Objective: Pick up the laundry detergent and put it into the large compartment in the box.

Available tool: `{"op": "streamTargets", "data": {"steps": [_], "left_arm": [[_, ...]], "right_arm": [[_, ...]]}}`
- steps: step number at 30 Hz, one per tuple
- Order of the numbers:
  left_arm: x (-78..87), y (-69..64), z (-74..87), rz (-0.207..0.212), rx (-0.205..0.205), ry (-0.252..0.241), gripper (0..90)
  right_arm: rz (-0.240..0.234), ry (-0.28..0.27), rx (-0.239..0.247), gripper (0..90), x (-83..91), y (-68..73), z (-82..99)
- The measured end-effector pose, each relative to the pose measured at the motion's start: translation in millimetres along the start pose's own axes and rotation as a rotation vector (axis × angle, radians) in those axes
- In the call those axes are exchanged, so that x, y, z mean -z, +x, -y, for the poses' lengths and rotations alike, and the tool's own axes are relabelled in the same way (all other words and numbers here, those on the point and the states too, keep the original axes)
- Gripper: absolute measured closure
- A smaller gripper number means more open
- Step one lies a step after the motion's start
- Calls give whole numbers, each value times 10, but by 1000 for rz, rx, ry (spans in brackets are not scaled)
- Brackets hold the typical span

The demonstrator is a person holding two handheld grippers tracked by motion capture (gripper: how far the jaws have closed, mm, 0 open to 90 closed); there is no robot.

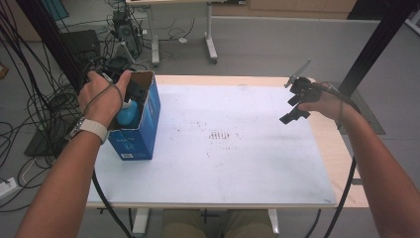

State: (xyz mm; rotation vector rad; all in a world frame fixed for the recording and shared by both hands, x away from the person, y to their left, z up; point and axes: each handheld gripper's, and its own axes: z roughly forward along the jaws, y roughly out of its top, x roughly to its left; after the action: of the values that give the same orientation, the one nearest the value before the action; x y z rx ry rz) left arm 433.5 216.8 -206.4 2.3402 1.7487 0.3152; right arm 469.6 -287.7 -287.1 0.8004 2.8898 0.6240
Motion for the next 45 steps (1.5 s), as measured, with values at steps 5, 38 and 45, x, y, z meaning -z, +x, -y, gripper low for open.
{"op": "streamTargets", "data": {"steps": [5, 38, 45], "left_arm": [[110, -66, -17, 22, -37, -9, 47], [529, -645, -216, 106, -394, -80, 48], [556, -758, -245, 136, -479, -73, 48]], "right_arm": [[2, -2, -2, 72, 5, -3, 14], [7, -1, -11, 72, 30, -25, 30], [8, -4, -12, 72, 38, -25, 28]]}}
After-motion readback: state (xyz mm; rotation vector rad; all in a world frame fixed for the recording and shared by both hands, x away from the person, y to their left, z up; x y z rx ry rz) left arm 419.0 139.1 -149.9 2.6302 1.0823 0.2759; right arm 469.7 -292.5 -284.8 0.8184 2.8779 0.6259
